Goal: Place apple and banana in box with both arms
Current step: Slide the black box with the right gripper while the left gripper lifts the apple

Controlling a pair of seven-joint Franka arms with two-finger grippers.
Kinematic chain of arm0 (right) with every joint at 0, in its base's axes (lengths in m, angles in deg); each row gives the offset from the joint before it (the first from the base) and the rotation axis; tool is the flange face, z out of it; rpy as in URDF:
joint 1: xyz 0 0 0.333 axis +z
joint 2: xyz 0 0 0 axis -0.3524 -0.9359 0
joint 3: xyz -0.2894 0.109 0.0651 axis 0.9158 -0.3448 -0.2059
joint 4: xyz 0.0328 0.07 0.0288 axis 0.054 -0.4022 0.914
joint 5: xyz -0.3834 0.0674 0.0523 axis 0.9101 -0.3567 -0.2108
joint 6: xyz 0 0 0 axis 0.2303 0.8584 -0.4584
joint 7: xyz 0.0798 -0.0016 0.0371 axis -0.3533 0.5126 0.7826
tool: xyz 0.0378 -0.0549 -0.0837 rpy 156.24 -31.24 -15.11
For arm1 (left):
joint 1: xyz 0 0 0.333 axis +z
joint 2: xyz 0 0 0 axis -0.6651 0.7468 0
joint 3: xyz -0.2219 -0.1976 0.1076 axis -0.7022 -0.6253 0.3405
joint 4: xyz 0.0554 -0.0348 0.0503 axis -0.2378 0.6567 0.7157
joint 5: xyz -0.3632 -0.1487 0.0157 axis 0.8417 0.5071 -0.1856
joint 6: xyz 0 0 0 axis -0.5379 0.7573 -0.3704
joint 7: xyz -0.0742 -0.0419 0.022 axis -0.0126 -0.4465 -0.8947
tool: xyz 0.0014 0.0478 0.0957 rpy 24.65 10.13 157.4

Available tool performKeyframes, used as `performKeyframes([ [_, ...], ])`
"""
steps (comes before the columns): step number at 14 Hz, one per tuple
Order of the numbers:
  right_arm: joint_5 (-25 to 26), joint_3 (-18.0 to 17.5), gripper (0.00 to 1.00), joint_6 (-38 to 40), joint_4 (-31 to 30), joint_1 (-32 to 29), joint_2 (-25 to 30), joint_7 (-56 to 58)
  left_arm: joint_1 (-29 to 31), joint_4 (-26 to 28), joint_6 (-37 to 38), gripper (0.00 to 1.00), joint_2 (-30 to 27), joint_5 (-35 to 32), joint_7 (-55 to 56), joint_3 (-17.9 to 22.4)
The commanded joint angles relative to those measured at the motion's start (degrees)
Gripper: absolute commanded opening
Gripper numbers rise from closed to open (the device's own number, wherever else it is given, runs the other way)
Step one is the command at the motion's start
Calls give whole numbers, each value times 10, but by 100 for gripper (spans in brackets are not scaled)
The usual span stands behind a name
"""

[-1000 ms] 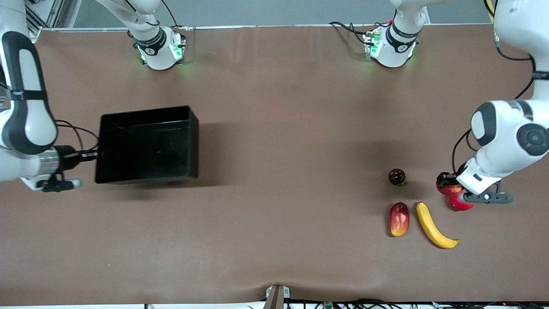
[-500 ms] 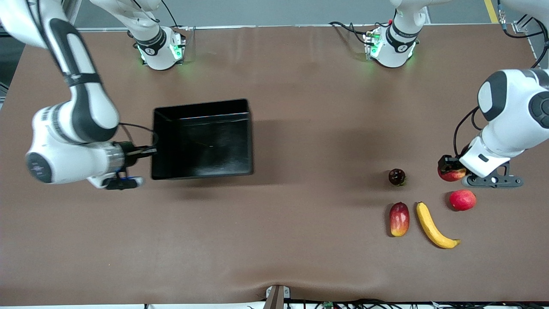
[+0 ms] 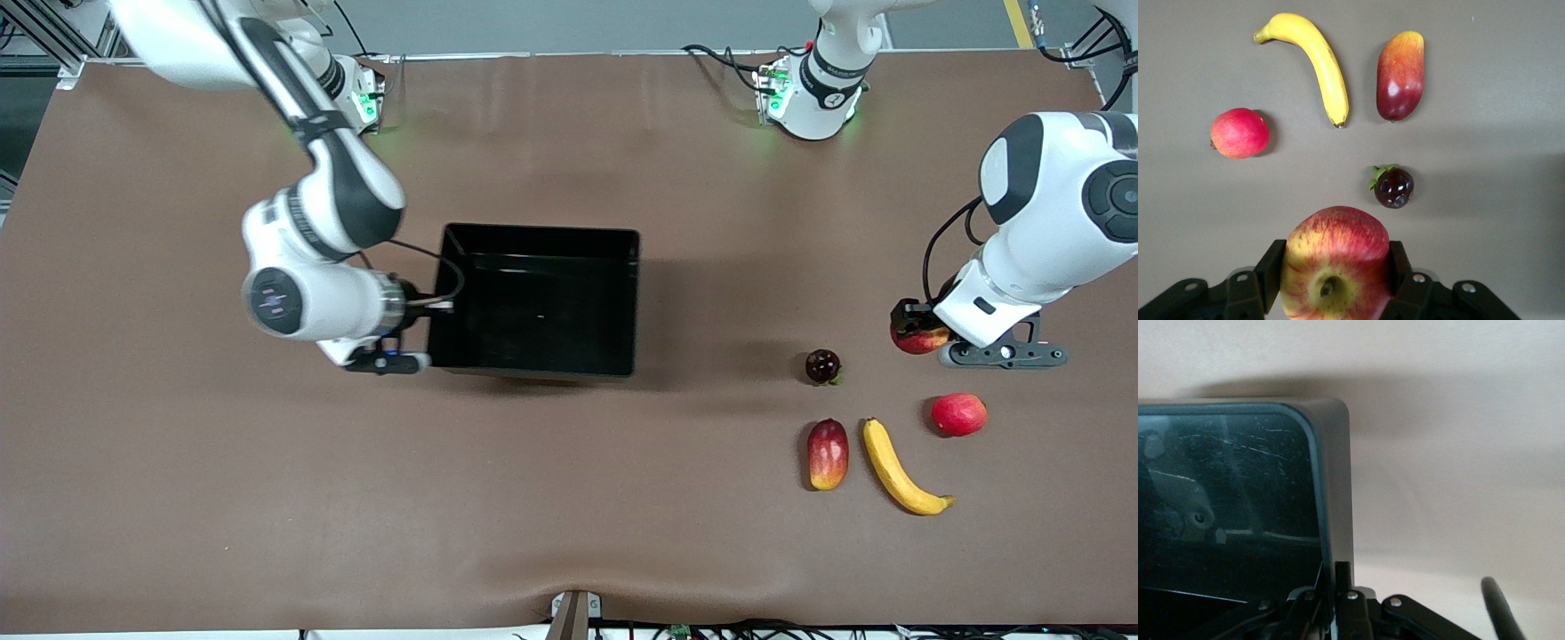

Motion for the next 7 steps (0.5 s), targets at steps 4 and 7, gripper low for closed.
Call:
performKeyframes([
  [4, -13, 6, 0, -100, 8, 57, -63, -4, 3, -2, 41, 0, -8, 9, 103, -57],
  [7, -11, 8, 0, -123, 7, 71, -82, -4, 2, 0, 40, 0, 0, 9, 174, -110],
])
